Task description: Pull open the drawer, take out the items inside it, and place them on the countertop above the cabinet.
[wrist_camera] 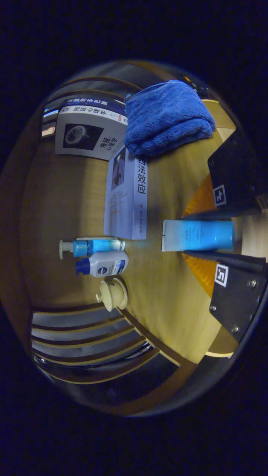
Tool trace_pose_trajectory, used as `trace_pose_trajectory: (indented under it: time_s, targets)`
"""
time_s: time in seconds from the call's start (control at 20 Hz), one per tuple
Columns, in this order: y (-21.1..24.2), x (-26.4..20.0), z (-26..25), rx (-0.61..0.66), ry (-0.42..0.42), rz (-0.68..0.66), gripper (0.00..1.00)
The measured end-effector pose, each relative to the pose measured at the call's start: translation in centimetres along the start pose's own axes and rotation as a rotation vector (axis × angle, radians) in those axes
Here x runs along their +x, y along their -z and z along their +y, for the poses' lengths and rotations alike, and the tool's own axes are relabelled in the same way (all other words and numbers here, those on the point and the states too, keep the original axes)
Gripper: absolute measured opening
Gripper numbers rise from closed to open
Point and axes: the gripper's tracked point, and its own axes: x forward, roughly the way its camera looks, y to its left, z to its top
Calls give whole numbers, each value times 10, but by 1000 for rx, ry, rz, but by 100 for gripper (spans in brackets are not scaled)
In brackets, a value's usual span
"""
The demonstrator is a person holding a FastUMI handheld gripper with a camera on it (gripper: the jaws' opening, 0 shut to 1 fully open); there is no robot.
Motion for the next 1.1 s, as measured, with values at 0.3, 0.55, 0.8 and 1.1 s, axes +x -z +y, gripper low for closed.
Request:
trace_pose_trajectory:
  time_s: [0.3, 0.55, 0.8, 1.1]
  targets:
    - [-3, 5, -3, 3, 30, -20, 46]
    - [-36, -15, 0, -8, 28, -191, 87]
    - [-45, -42, -7, -19, 18, -241, 87]
    - [-29, -100, 12, -143, -43, -327, 87]
